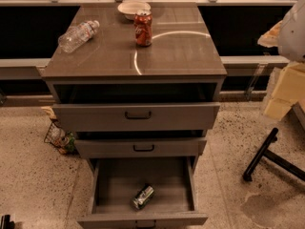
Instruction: Pick green can from bottom drawer and place on counter
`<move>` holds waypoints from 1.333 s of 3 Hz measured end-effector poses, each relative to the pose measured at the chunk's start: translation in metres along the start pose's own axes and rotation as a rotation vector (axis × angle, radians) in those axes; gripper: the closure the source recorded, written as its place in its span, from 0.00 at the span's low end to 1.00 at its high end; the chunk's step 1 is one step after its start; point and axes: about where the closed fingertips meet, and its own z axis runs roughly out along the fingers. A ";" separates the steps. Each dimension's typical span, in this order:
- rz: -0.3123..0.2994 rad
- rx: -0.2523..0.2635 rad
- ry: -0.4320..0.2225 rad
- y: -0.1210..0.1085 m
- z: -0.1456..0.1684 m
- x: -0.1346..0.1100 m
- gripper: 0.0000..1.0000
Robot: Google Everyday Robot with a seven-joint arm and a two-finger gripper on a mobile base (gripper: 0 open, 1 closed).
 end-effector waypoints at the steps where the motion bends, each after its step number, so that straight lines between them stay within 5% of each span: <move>1: 0.000 0.000 0.000 0.000 0.000 0.000 0.00; 2: 0.015 0.018 -0.011 -0.009 0.026 0.005 0.00; 3: -0.024 0.017 -0.046 -0.023 0.098 0.014 0.00; 4: -0.145 0.030 -0.094 -0.023 0.154 0.016 0.00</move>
Offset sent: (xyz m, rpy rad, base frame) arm 0.0569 -0.0133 -0.0948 0.0416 -0.0512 -0.0563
